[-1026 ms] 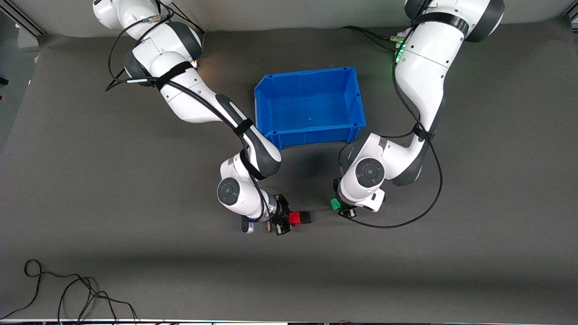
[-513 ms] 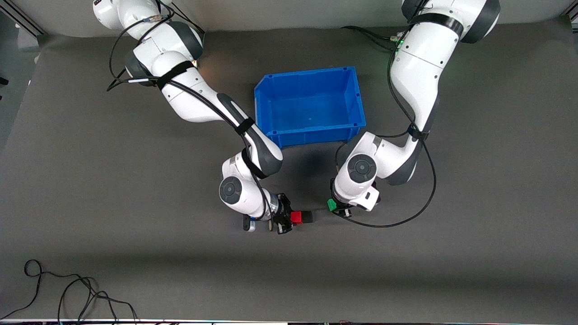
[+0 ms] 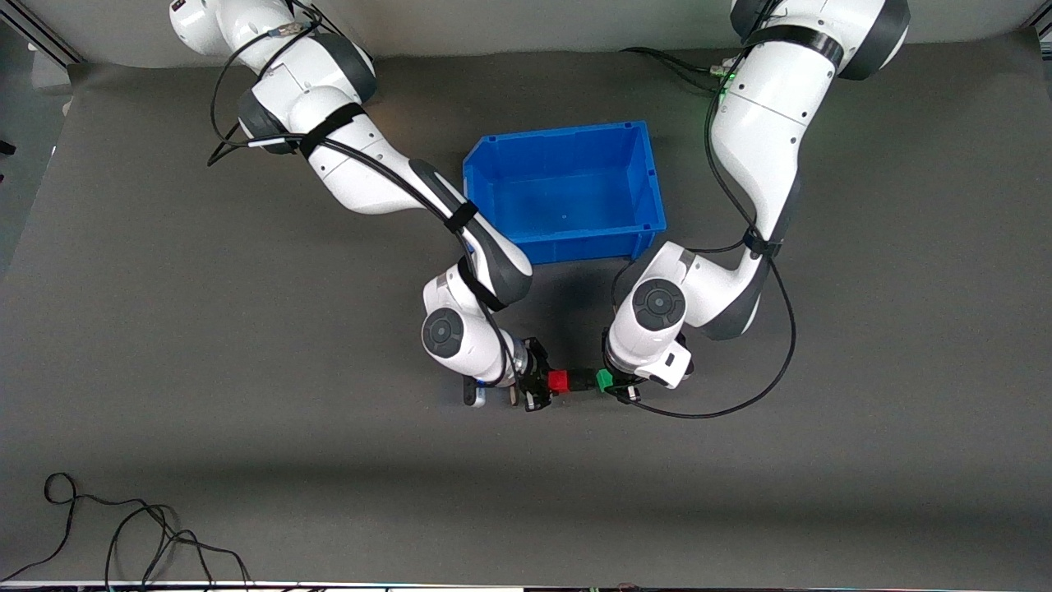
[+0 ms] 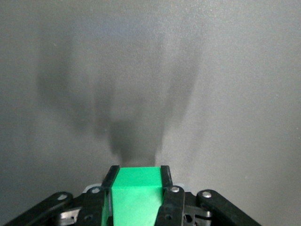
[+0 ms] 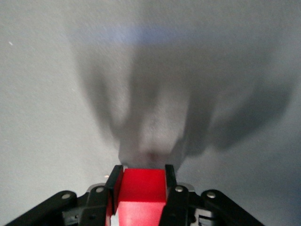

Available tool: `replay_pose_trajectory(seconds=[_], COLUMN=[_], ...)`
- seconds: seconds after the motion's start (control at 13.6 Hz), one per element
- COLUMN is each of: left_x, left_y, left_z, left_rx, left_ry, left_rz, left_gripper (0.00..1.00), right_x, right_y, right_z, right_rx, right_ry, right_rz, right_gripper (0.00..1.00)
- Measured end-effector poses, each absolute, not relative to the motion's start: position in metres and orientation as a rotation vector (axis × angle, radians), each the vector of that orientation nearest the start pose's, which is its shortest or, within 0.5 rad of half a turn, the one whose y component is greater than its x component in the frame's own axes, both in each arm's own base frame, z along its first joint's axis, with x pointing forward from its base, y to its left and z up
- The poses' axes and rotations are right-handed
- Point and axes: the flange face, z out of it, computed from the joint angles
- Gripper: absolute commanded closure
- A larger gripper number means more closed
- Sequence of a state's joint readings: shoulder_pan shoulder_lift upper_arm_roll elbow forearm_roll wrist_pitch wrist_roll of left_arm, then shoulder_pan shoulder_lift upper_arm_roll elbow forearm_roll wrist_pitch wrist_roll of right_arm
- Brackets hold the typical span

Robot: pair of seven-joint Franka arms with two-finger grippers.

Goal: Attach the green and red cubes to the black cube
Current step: 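Press the red cube and the green cube against the black cube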

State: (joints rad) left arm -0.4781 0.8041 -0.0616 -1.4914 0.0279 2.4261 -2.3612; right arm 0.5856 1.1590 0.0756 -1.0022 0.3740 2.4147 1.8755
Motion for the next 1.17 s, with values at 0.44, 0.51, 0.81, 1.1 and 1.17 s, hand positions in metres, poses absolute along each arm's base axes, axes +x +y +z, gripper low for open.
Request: replay_pose_trajectory(seconds=[0.44,0.51,0.81,1.1,1.17], left_x=[0.626,0.625,0.621,0.621,0.621], left_y=[-0.368,-0.369,-0.376,-0.376,-0.377], left_z=[0.184,0.182,0.182,0.182,0.182], left_rx=[1.878,1.882,1.896,1.899,1.9], left_ry=[2.382,2.383,2.371,2.369,2.368], left_rz=[0.001,0.001,0.002,0.004,0.005], left_gripper=[1.0,1.0,1.0,1.0,1.0], right_x=[0.643,0.643,0.641,0.641,0.641], right_y=[0.476,0.476,0.476,0.476,0.476], right_z=[0.16,0.16,0.159,0.159,0.158], right_rx=[-2.03,-2.033,-2.043,-2.043,-2.044], right_ry=[1.917,1.917,1.921,1.922,1.923], right_rz=[0.367,0.369,0.378,0.379,0.38], right_gripper=[0.8,0.8,0.75,0.44,0.39])
